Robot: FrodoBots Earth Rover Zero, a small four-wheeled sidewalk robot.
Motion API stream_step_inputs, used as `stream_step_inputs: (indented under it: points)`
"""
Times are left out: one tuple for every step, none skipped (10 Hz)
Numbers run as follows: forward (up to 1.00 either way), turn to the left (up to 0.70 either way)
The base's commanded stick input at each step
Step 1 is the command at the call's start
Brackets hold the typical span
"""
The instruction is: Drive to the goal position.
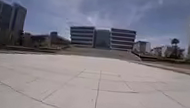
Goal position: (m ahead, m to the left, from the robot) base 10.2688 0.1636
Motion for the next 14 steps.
stream_step_inputs:
  points:
    - [0.69, 0.00]
    - [0.69, 0.00]
    - [0.69, 0.00]
    - [0.69, 0.00]
    - [0.69, 0.00]
    - [0.69, 0.00]
    - [0.69, 0.00]
    - [0.69, 0.00]
    - [0.69, 0.00]
    - [0.69, 0.00]
    - [0.69, 0.00]
    - [0.69, 0.00]
    - [0.69, 0.00]
    - [0.69, 0.00]
